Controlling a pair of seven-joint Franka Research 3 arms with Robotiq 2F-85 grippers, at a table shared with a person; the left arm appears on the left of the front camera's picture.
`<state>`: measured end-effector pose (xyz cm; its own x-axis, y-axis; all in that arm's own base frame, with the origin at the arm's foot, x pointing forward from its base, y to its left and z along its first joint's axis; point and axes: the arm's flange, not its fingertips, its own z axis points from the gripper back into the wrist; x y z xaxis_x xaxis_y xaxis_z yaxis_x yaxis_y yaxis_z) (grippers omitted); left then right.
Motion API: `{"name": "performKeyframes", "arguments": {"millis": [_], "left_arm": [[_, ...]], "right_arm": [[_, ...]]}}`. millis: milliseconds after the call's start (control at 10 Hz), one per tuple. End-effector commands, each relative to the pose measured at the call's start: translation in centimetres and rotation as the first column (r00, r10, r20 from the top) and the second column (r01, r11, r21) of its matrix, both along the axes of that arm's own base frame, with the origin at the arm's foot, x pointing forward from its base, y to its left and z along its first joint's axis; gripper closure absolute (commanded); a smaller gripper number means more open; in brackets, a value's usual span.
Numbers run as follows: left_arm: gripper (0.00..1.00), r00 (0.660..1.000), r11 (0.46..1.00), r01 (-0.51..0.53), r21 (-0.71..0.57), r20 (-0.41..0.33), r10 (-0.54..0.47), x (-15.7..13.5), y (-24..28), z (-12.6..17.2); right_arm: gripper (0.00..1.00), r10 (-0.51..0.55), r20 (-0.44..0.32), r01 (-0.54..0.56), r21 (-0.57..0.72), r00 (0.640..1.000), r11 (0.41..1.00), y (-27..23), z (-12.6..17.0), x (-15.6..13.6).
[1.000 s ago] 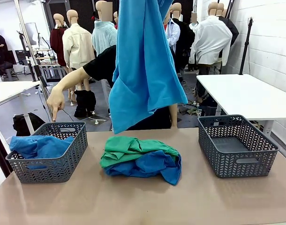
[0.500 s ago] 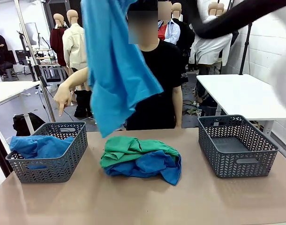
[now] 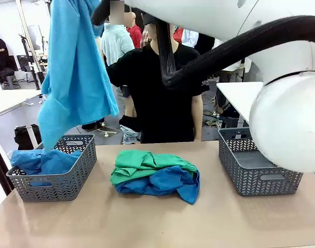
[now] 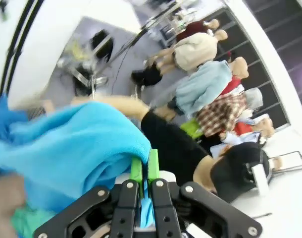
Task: Sort the tops and bottoms.
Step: Sort the clothes according to human instructions.
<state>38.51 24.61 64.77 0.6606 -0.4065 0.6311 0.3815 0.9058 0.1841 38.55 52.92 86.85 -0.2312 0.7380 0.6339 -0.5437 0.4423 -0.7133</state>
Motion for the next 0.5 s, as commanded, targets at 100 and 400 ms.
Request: {"name": "performKeyframes", "arguments": {"millis": [100, 400], "left_arm": [[0.0, 1.0, 1.0, 0.0, -0.001, -0.008, 0.0, 0.0, 0.0, 0.1], [0.0, 1.0, 1.0, 0.0, -0.001, -0.008, 0.0, 0.0, 0.0, 0.1]], "right_arm": [[1.0, 0.013, -0.102, -0.007, 0.062, 0.995, 0.998, 25.0, 18.9, 12.7], [1.0, -0.008, -0.001, 0.008, 0.09, 1.0, 0.996, 0.6, -0.3, 0.1]]}}
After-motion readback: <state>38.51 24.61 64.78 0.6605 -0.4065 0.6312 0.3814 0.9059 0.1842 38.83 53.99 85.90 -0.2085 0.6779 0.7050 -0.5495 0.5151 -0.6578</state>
